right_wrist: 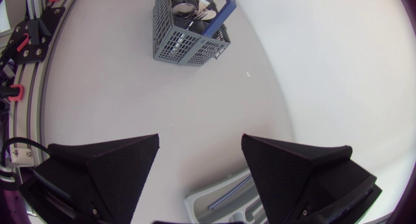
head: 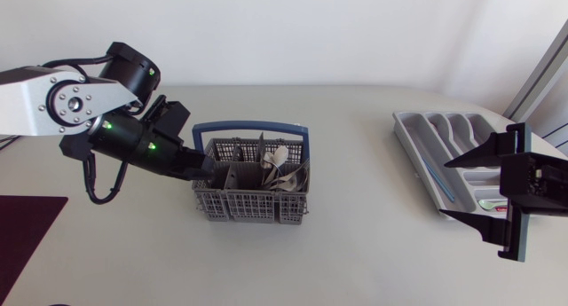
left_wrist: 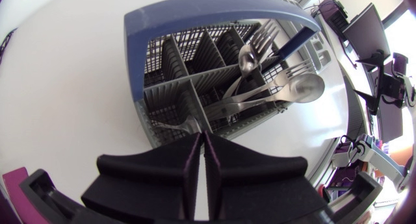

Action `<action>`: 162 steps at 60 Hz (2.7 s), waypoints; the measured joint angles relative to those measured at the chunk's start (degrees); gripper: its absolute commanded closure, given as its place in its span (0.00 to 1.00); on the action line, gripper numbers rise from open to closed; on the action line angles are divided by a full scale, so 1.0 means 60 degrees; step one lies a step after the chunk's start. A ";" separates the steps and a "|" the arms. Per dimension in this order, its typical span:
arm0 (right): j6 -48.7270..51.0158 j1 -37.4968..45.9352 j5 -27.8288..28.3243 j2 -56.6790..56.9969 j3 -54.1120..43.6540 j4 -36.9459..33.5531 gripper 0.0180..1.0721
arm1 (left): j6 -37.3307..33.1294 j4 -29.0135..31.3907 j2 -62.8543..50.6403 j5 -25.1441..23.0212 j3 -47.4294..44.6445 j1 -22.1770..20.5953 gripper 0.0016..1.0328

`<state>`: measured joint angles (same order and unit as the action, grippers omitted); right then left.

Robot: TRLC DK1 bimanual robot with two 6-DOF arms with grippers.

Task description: Sort the cutlery from the basket into the organizer compartments.

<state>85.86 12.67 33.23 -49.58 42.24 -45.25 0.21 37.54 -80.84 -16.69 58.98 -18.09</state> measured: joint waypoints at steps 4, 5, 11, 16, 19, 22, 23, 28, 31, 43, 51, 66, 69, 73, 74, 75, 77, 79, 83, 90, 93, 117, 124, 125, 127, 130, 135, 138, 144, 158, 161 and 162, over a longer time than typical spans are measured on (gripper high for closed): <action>-0.0040 -0.0066 -0.0004 0.0069 0.0000 -0.0102 0.13 | 0.0000 0.0087 0.0040 -0.0055 0.0149 0.0000 0.97; -0.0055 -0.0106 -0.0007 0.0091 0.0000 -0.0153 0.13 | 0.0000 0.0153 0.0084 -0.0109 0.0219 0.0000 0.97; -0.0270 -0.0339 -0.0004 0.0226 0.0007 -0.0230 0.13 | -0.0004 0.0532 0.0390 -0.0262 0.0572 0.0004 0.97; -0.0627 -0.0685 -0.0004 0.0331 0.0076 -0.0390 0.13 | 0.0000 0.0860 0.0790 -0.0481 0.0962 0.0058 0.97; -0.0911 -0.0907 -0.0004 0.0353 0.0197 -0.0470 0.13 | -0.0004 0.1086 0.1056 -0.0623 0.1198 0.0084 0.97; -0.1198 -0.1104 -0.0004 0.0353 0.0342 -0.0470 0.13 | -0.0004 0.1282 0.1290 -0.0736 0.1373 0.0120 0.97; -0.1290 -0.1166 -0.0004 0.0353 0.0390 -0.0470 0.13 | -0.0004 0.1351 0.1366 -0.0765 0.1421 0.0124 0.97; -0.1858 -0.1548 -0.0004 0.0353 0.0685 -0.0474 0.13 | -0.0004 0.1643 0.1756 -0.0998 0.1632 0.0131 0.97; -0.2244 -0.1840 0.0000 0.0353 0.0860 -0.0474 0.13 | -0.0007 0.1800 0.1985 -0.1239 0.1752 0.0175 0.97; -0.3861 -0.3282 0.0036 0.0328 0.1402 -0.0466 0.13 | -0.0171 0.2029 0.2532 -0.2470 0.1876 0.0255 0.97; -0.4980 -0.4441 0.0084 0.0251 0.1636 -0.0259 0.13 | -0.0517 0.2029 0.2535 -0.3304 0.1876 0.0251 0.97; -0.6663 -0.6175 0.0106 -0.0313 0.1861 0.0707 0.14 | -0.1096 0.1752 0.2025 -0.4586 0.1876 -0.0546 0.97; -0.6885 -0.6393 0.0109 -0.0423 0.1861 0.0973 0.14 | -0.1198 0.1665 0.1898 -0.4750 0.1876 -0.0809 0.97; -0.7125 -0.6634 0.0109 -0.0521 0.1861 0.1337 0.14 | -0.1348 0.1657 0.1694 -0.4987 0.1905 -0.1169 0.97; -0.7151 -0.6674 0.0109 -0.0535 0.1861 0.1381 0.14 | -0.1384 0.1657 0.1632 -0.5056 0.1927 -0.1246 0.97; -0.7220 -0.6732 0.0113 -0.0554 0.1861 0.1464 0.14 | -0.1413 0.1657 0.1574 -0.5133 0.1953 -0.1311 0.97; -0.7289 -0.6834 0.0109 -0.0583 0.1858 0.1606 0.14 | -0.1497 0.1657 0.1424 -0.5326 0.2029 -0.1446 0.97; -0.7322 -0.6932 0.0113 -0.0612 0.1847 0.1738 0.14 | -0.1555 0.1657 0.1260 -0.5464 0.2127 -0.1581 0.97; -0.7359 -0.7107 0.0138 -0.0688 0.1818 0.1883 0.20 | -0.1592 0.1661 0.1031 -0.5672 0.2310 -0.1778 0.97; -0.7359 -0.7340 0.0284 -0.0827 0.1639 0.2171 0.26 | -0.1657 0.1668 0.0816 -0.5920 0.2623 -0.2095 0.97; -0.7355 -0.7355 0.0397 -0.0860 0.1555 0.2248 0.27 | -0.1661 0.1705 0.0794 -0.6000 0.2725 -0.2215 0.97; -0.7348 -0.7355 0.0871 -0.0929 0.1206 0.2991 0.53 | -0.1763 0.2211 0.0667 -0.6226 0.3235 -0.2874 0.97; -0.7348 -0.7373 0.0940 -0.0929 0.1206 0.3060 0.66 | -0.1763 0.2269 0.0667 -0.6251 0.3235 -0.2885 0.97; -0.7351 -0.7406 0.0940 -0.0929 0.1206 0.3060 0.68 | -0.1763 0.2273 0.0667 -0.6255 0.3235 -0.2885 0.97; -0.7351 -0.7442 0.0951 -0.0933 0.1206 0.3060 0.72 | -0.1763 0.2273 0.0667 -0.6251 0.3235 -0.2885 0.97; -0.7351 -0.7504 0.0969 -0.0940 0.1206 0.3060 0.76 | -0.1763 0.2273 0.0670 -0.6262 0.3235 -0.2885 0.97; -0.7359 -0.7603 0.0962 -0.0943 0.1206 0.3064 0.77 | -0.1763 0.2277 0.0670 -0.6379 0.3235 -0.2885 0.97; -0.7380 -0.7661 0.0962 -0.0965 0.1209 0.3085 0.77 | -0.1767 0.2277 0.0670 -0.6433 0.3235 -0.2885 0.97; -0.7399 -0.7774 0.0954 -0.1031 0.1209 0.3089 0.84 | -0.1770 0.2277 0.0670 -0.6437 0.3235 -0.2885 0.97; -0.7530 -0.7854 0.0925 -0.1133 0.1311 0.3071 0.94 | -0.1803 0.2342 0.0678 -0.6470 0.3235 -0.2885 0.97; -0.7537 -0.7868 0.0929 -0.1173 0.1326 0.3042 0.95 | -0.1803 0.2339 0.0678 -0.6470 0.3235 -0.2881 0.97; -0.7537 -0.7887 0.0933 -0.1191 0.1333 0.3024 0.95 | -0.1807 0.2339 0.0678 -0.6470 0.3235 -0.2878 0.97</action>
<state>40.64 -34.65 38.83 -56.73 50.24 -27.11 -10.63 51.57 -76.77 -55.51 78.39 -35.35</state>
